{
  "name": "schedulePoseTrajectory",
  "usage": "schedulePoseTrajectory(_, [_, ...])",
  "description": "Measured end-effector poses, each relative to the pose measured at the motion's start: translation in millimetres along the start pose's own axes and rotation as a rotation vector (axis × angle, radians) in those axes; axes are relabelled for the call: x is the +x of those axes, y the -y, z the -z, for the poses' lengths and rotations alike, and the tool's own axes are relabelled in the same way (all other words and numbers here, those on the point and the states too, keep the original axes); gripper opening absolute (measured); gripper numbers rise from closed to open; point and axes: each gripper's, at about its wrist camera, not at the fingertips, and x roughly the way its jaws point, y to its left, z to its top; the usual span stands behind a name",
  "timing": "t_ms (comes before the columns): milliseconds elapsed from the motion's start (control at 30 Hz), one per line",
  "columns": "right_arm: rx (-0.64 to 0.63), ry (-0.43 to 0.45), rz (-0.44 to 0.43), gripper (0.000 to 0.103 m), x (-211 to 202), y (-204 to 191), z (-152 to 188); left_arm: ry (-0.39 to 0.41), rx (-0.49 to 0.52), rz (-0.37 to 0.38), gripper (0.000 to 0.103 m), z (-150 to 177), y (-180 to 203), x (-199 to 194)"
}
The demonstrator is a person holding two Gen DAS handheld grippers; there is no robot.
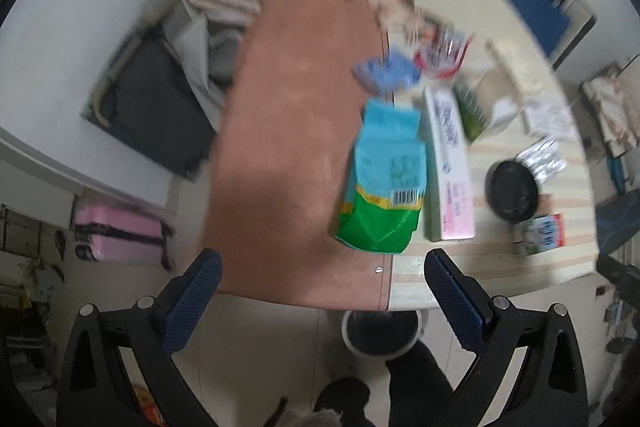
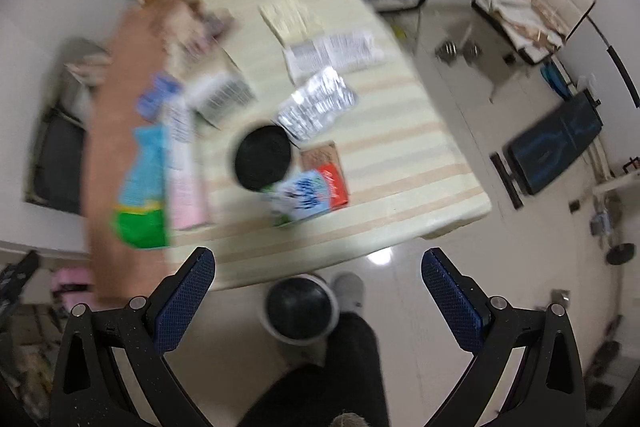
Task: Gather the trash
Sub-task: 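Grasp the blue-green food bag with the left gripper while the right grasps the milk carton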
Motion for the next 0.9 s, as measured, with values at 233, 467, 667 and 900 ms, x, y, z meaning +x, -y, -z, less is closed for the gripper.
schedulePoseTrajectory(233, [-0.129,-0.142,0.051,0.103,114.8,-28.8,-32.7,-0.189,0.022,0.048,0.103,-25.3,26.6,92.7])
schedulePoseTrajectory(467, [-0.158,-0.203,0.083,0.103,152.4,-36.5,-44.1,-0.276,0.042,0.085,0.103,-44.6,35.6,135.1])
schedulePoseTrajectory(667, [-0.138,-0.207,0.076,0.094,152.6,-26.2,-43.2,-0.289,0.023,0.121,0.078,-47.5,21.9,143.4])
schedulePoseTrajectory(900, [-0.114,-0.172,0.063,0.094,162.8,-26.2,-38.6,-0.207,0.034,0.111,0.074,-30.4,13.3,101.0])
